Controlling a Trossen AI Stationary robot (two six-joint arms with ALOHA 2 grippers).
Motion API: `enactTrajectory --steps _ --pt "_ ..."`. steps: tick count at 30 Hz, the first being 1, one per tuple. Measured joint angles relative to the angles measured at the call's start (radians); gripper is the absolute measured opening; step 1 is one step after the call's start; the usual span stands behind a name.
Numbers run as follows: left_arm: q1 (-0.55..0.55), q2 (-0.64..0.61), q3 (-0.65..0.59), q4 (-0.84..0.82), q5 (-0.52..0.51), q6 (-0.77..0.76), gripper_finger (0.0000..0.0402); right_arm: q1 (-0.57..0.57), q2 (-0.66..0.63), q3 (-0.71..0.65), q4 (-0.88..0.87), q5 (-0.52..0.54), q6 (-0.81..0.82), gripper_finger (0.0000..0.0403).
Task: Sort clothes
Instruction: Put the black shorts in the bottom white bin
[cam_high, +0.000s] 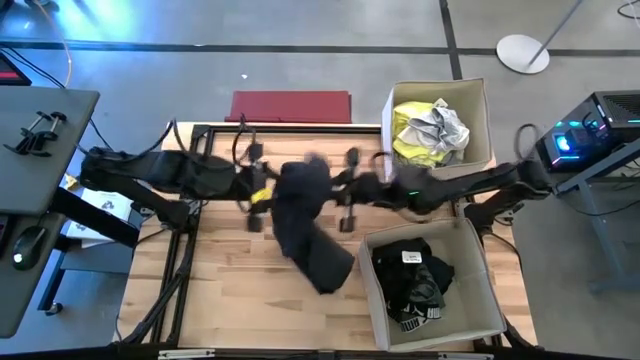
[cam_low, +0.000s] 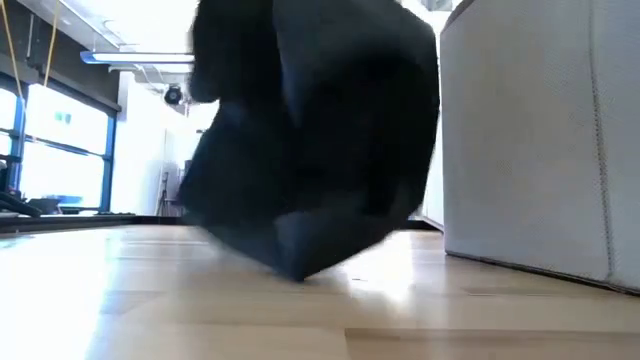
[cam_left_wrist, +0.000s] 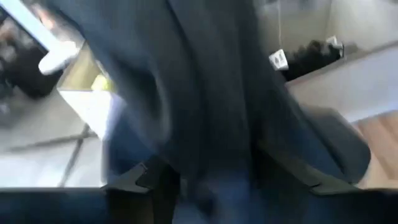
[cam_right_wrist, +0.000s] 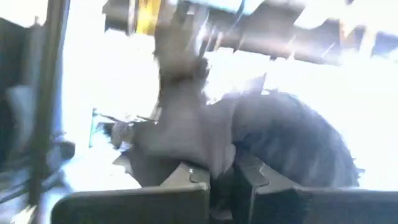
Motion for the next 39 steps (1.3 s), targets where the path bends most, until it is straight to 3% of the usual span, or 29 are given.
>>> enactTrajectory --steps 2,4,8,12,15,19,22,26,30,32,36,39 --pt "-0.022 -0.030 0.003 -0.037 -0.030 -0.082 0.0189 0.020 -0.064 0.003 0.019 0.048 -0.072 0.0008" --pt "-0.047 -0.077 -0.007 -0.184 -0.085 -0.161 0.0193 0.034 -0.122 0.019 0.030 0.057 -0.111 0.0010" --pt "-0.103 -0.134 -0.003 -0.270 -0.210 -0.271 0.0195 0.050 -0.236 0.094 0.029 -0.018 -0.125 0.0006" --pt "-0.148 -0.163 -0.033 -0.293 -0.315 -0.320 0.0195 0.049 -0.304 0.203 0.001 -0.216 -0.078 0.0006" --pt "-0.163 -0.179 -0.073 -0.282 -0.367 -0.327 0.0195 0.050 -0.328 0.307 -0.050 -0.407 0.043 0.0012" --pt "-0.166 -0.179 -0.132 -0.281 -0.376 -0.327 0.0195 0.053 -0.336 0.446 -0.256 -0.607 0.263 0.0014" --pt "-0.166 -0.178 -0.163 -0.277 -0.378 -0.327 0.0195 0.094 -0.335 0.525 -0.456 -0.676 0.360 0.0015" --pt "-0.166 -0.177 -0.203 -0.273 -0.377 -0.332 0.0195 0.215 -0.344 0.555 -0.764 -0.577 0.304 0.0015" --pt "-0.166 -0.177 -0.210 -0.276 -0.377 -0.336 0.0195 0.342 -0.358 0.553 -1.177 -0.234 0.282 0.0016" --pt "-0.166 -0.177 -0.210 -0.270 -0.377 -0.336 0.0195 0.405 -0.356 0.535 -1.444 -0.060 0.354 0.0016" --pt "-0.166 -0.177 -0.210 -0.269 -0.377 -0.336 0.0195 0.527 -0.346 0.409 -1.847 0.117 0.775 0.0016" --pt "-0.166 -0.177 -0.210 -0.268 -0.376 -0.336 0.0195 0.601 -0.351 0.258 -1.938 0.078 1.130 0.0016"
